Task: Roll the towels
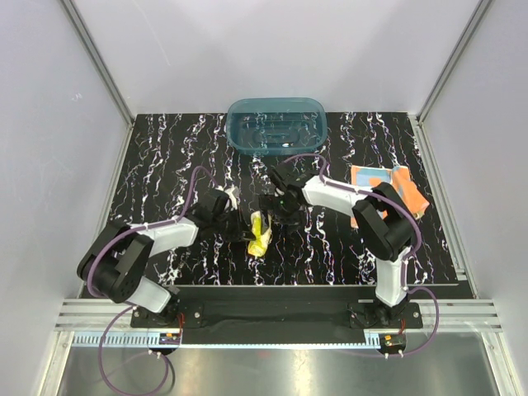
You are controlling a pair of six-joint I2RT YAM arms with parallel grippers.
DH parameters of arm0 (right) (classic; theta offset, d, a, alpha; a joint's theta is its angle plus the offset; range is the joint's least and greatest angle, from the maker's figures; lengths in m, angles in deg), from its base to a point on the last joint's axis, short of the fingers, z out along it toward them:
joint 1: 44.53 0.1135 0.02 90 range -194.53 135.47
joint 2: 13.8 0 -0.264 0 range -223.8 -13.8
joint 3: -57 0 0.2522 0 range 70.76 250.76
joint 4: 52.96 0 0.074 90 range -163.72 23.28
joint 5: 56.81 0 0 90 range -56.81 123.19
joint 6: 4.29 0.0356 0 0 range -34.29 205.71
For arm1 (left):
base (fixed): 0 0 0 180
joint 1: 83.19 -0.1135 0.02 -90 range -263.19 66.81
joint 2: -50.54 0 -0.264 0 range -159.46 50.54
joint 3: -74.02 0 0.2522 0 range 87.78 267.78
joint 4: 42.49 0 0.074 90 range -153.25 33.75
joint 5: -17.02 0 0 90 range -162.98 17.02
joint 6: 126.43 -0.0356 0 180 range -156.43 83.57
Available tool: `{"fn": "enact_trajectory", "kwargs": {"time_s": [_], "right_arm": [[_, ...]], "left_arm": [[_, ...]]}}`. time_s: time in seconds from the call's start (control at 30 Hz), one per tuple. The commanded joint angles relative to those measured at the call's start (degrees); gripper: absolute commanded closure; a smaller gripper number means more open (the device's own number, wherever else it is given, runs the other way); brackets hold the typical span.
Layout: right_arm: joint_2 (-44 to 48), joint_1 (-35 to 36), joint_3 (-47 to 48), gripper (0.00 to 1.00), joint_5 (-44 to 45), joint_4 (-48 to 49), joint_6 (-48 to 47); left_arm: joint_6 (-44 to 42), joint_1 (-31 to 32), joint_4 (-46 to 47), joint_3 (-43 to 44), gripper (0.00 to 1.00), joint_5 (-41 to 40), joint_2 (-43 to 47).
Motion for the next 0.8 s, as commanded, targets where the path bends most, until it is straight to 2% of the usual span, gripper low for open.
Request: {"fn": "enact_trajectory", "kwargs": {"time_s": [0.0, 0.27, 0.47, 0.6, 0.77], "right_arm": [[4.28, -3.36, 1.29, 0.00, 10.67, -9.74, 0.32], [16.59, -7.50, -0.55, 0.00, 19.38, -18.27, 4.89], [28.88, -7.50, -7.05, 0.00, 18.77, -19.33, 7.17], [34.70, -7.50, -11.35, 0.00, 16.75, -18.80, 8.50], [39.36, -7.50, -14.44, 0.00, 15.78, -18.80, 8.67]], "left_arm": [[-0.99, 0.13, -5.99, 1.51, 1.00, -4.42, 1.84], [-0.98, 0.13, -9.69, 5.11, 1.00, -3.98, 5.09], [-1.86, -0.05, -12.67, 8.80, 1.00, -4.16, 6.50], [-3.44, -1.10, -16.09, 14.32, 1.00, -3.90, 7.38], [-5.72, -5.31, -19.88, 26.45, 1.00, -1.88, 5.63]]}}
